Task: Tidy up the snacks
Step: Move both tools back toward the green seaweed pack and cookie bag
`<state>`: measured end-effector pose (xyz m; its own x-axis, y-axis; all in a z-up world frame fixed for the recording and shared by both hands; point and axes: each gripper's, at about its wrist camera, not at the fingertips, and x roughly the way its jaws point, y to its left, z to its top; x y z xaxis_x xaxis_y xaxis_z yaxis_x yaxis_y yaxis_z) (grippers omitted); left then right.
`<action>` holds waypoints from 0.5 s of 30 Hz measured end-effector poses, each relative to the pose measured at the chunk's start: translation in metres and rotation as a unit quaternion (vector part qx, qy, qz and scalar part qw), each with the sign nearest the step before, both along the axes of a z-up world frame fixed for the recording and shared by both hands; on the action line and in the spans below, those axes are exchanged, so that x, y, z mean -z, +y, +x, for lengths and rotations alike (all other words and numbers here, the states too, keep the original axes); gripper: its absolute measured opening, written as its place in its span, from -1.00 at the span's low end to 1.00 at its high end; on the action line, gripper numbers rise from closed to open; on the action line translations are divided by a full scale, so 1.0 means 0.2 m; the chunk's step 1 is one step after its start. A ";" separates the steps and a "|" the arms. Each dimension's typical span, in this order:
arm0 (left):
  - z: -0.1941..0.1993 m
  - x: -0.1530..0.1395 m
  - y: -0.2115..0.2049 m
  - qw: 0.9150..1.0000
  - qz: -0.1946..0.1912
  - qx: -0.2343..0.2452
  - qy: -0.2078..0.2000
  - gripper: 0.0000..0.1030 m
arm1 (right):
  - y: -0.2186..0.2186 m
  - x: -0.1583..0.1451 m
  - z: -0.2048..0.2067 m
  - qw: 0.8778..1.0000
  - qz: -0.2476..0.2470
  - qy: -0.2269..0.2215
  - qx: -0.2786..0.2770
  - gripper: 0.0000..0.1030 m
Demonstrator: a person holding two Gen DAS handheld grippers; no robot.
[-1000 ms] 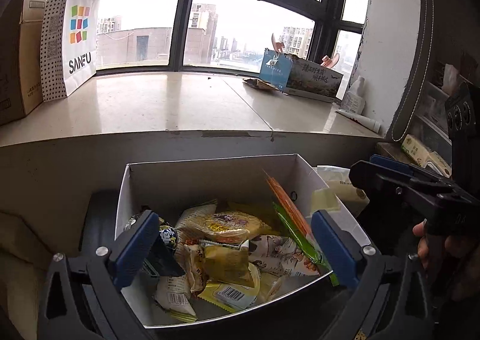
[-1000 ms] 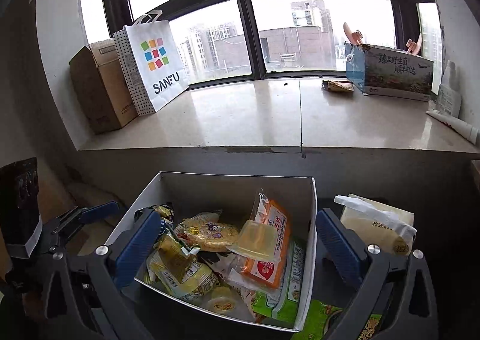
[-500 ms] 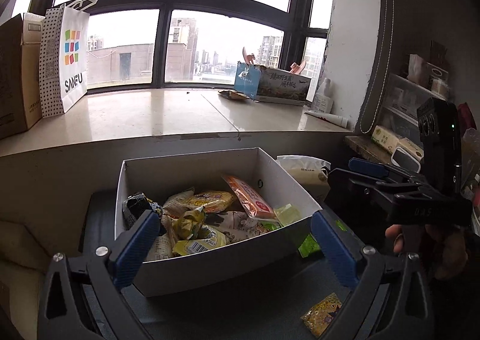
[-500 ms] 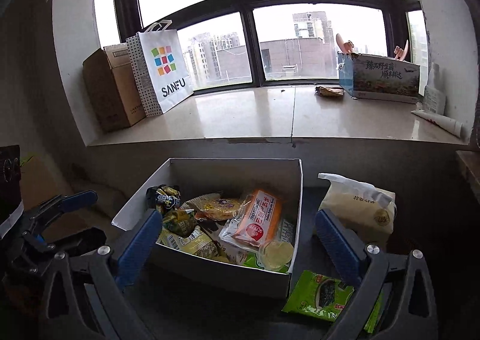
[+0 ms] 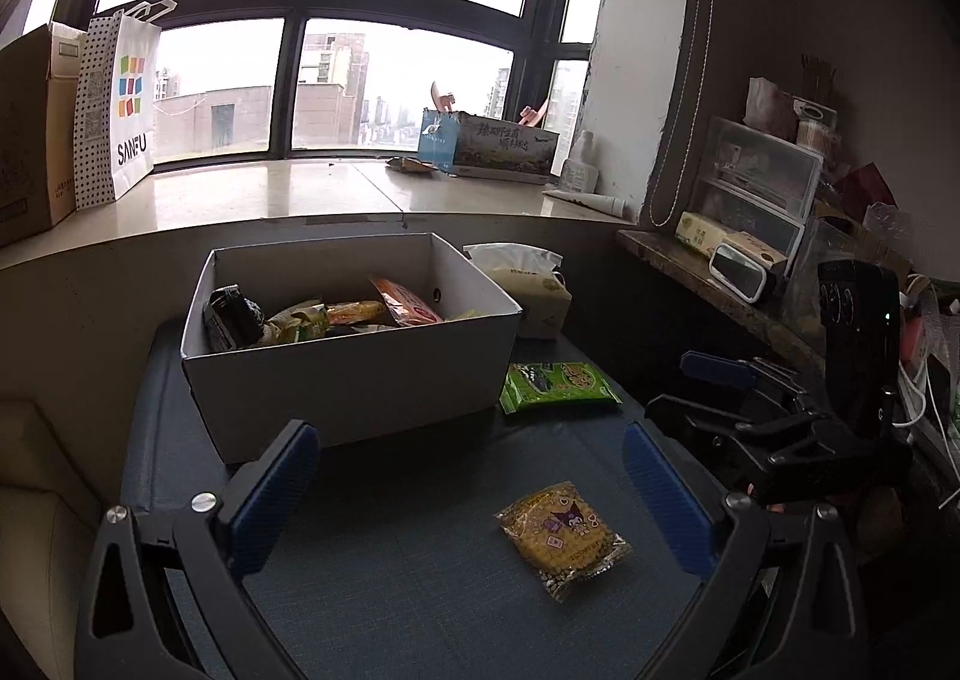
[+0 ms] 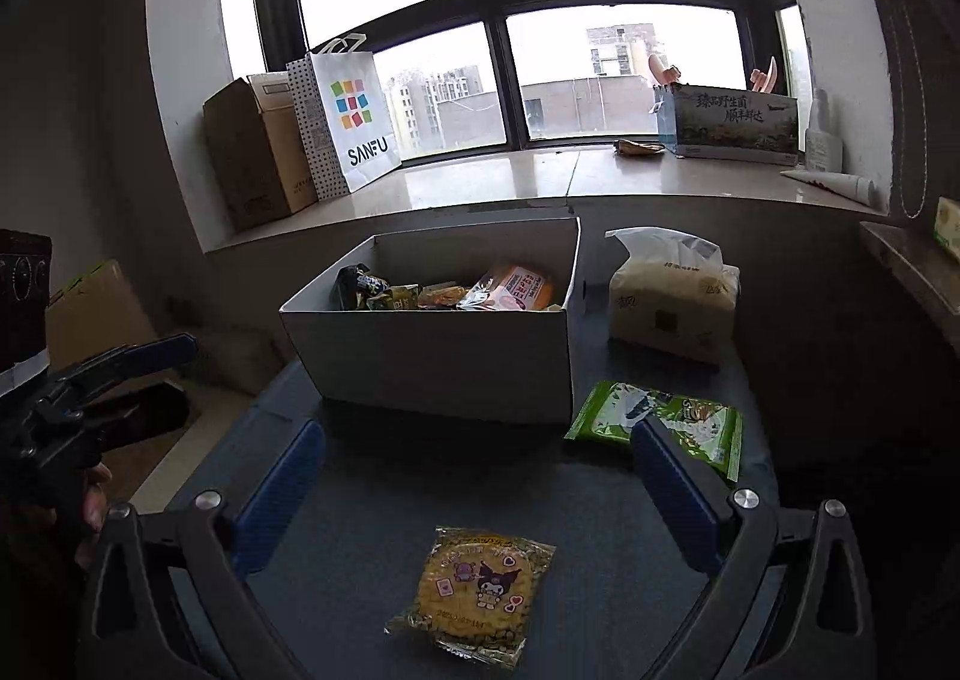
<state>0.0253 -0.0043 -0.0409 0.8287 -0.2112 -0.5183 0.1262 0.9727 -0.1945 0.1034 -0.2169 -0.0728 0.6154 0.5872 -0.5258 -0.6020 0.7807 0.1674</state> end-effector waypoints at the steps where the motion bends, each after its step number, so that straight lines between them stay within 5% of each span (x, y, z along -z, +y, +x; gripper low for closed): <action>1: -0.02 0.02 -0.01 1.000 -0.006 0.003 0.002 1.00 | -0.03 0.03 -0.02 1.000 -0.002 0.004 -0.001 1.00; 10: -0.02 0.11 0.03 0.998 -0.047 -0.001 0.030 1.00 | -0.21 0.23 0.03 0.998 -0.051 0.039 0.022 1.00; 15: -0.02 0.11 0.01 0.998 -0.043 0.014 0.032 1.00 | -0.14 0.26 0.23 0.993 -0.113 0.016 -0.030 1.00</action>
<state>0.0223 -0.0030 -0.0637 0.7881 -0.2789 -0.5488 0.1375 0.9487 -0.2848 0.1501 -0.2455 -0.1240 0.5628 0.4870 -0.6680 -0.6465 0.7629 0.0115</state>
